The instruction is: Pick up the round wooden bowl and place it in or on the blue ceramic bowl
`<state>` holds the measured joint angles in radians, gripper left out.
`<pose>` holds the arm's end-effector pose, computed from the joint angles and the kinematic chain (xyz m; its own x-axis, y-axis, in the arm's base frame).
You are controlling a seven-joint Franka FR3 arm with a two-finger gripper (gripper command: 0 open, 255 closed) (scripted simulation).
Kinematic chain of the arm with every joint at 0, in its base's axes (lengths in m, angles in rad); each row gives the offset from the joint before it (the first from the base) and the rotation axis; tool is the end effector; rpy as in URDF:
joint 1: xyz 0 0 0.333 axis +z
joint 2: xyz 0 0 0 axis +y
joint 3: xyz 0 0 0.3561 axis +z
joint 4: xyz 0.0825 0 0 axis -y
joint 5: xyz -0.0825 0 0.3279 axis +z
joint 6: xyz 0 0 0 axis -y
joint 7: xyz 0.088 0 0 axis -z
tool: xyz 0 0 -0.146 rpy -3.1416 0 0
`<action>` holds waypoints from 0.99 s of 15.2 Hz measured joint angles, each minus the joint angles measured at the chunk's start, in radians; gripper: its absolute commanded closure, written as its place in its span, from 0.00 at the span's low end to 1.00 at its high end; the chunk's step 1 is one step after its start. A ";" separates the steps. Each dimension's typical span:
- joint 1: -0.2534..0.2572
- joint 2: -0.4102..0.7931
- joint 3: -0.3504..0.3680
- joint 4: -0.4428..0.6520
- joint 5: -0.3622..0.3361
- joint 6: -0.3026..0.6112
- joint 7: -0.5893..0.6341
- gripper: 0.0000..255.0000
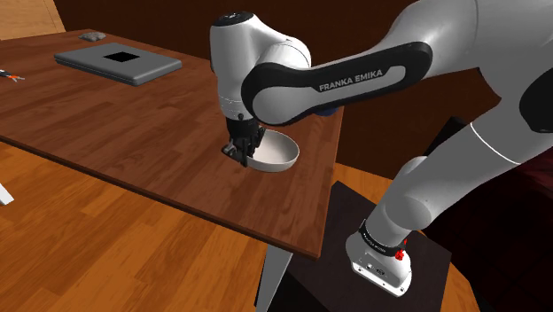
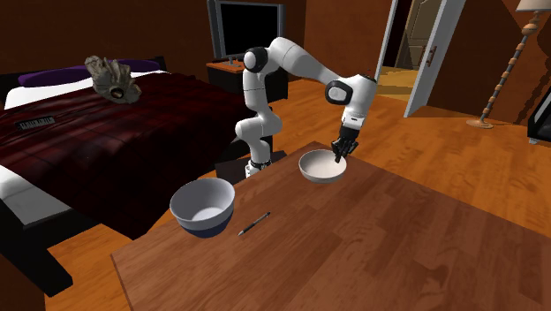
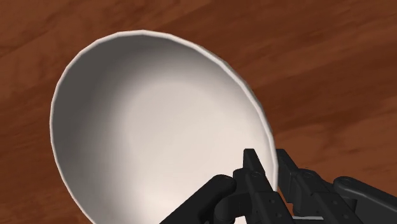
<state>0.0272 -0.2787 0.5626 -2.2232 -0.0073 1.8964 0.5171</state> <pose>0.3280 0.2375 0.4870 0.9987 0.0510 -0.0012 0.0504 -0.9829 0.1771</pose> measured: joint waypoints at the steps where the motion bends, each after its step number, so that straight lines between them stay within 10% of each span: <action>1: 0.001 -0.008 -0.003 0.005 0.004 -0.012 -0.004 1.00; 15: -0.003 -0.029 -0.021 0.178 0.008 -0.202 -0.030 1.00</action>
<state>0.0244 -0.3081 0.5418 -2.0457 0.0006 1.6945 0.4871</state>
